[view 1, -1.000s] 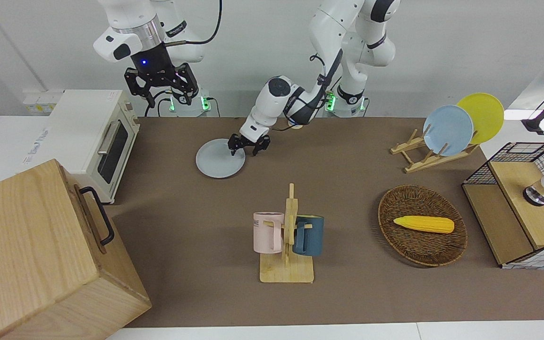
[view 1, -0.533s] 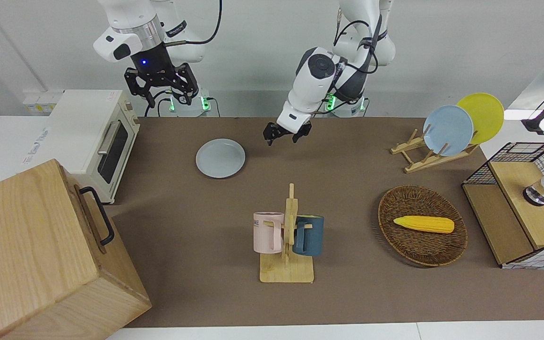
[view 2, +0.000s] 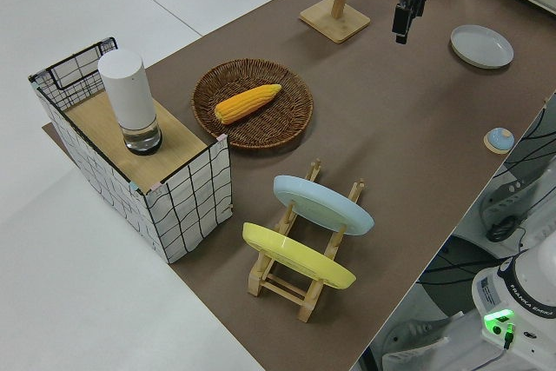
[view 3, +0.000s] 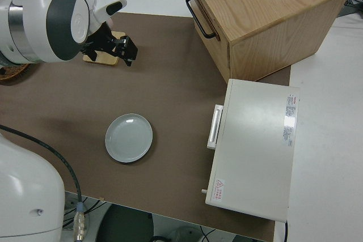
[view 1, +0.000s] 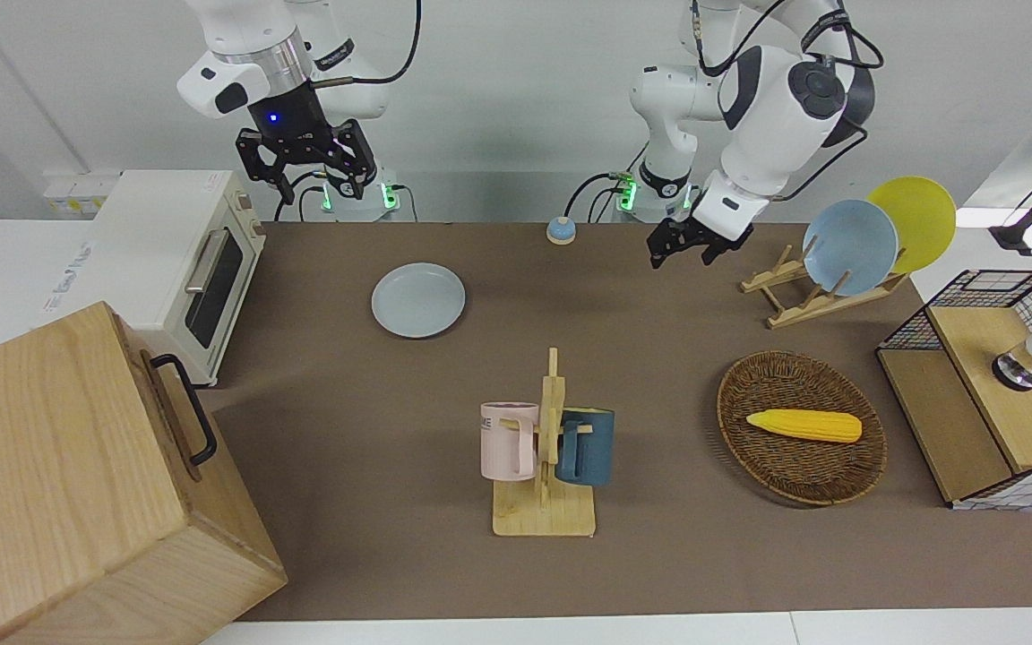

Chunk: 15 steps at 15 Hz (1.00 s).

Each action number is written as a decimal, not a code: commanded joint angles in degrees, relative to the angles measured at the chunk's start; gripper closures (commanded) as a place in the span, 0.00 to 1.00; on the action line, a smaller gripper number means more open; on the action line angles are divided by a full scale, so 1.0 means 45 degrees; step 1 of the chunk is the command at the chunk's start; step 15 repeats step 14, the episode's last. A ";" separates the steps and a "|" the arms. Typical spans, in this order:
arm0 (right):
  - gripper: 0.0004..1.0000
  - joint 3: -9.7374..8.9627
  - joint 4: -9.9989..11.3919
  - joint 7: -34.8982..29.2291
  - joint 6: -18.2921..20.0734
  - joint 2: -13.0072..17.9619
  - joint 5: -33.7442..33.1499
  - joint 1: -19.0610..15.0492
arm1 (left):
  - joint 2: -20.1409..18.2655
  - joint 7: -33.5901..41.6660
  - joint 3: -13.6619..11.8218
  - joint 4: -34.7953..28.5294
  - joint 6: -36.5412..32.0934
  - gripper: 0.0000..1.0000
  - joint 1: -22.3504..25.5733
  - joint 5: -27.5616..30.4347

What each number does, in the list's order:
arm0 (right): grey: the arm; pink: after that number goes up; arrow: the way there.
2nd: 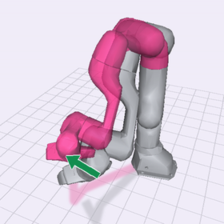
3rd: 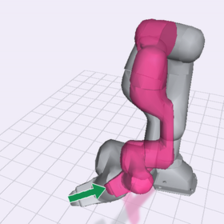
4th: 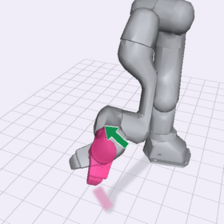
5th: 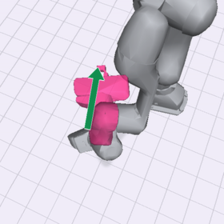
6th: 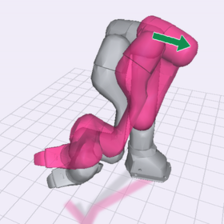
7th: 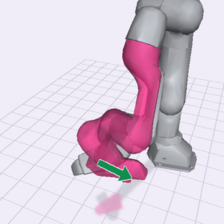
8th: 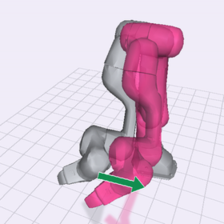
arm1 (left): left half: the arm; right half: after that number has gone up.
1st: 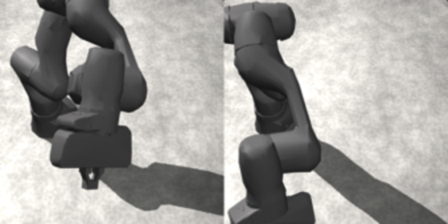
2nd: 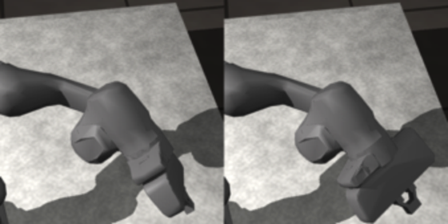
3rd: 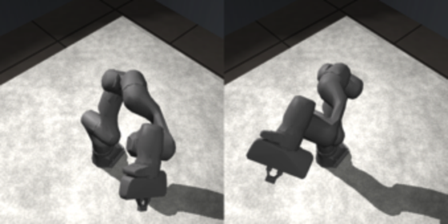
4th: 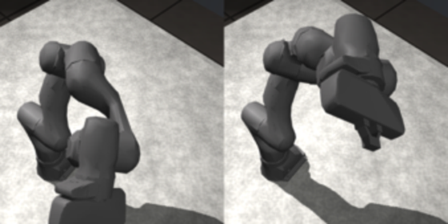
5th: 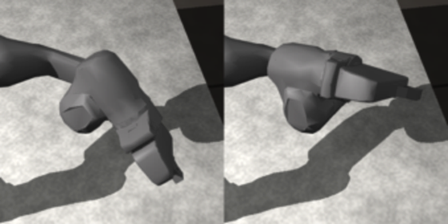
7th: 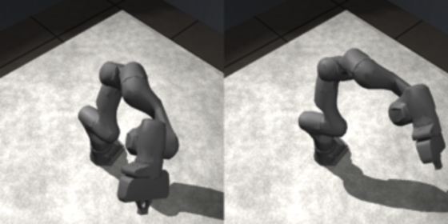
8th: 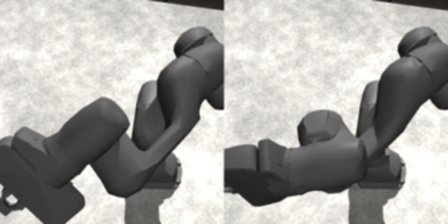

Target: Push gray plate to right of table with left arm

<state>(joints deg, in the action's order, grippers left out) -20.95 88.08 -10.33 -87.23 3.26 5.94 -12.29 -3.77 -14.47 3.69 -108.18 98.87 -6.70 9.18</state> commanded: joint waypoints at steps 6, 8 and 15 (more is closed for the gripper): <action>0.00 -0.0051 -0.0179 -0.0028 0.0069 -0.0080 0.0204 -0.0082 | 0.0114 0.1849 0.0370 0.3746 -0.2870 0.00 0.1488 -0.2234; 0.00 -0.0051 -0.0179 -0.0028 0.0069 -0.0080 0.0204 -0.0082 | 0.0114 0.1810 0.0332 0.3826 -0.2870 0.00 0.1488 -0.2234; 0.00 -0.0051 -0.0179 -0.0028 0.0088 -0.0080 0.0204 -0.0082 | 0.0114 0.1751 0.0312 0.3826 -0.3027 0.00 0.1527 -0.2175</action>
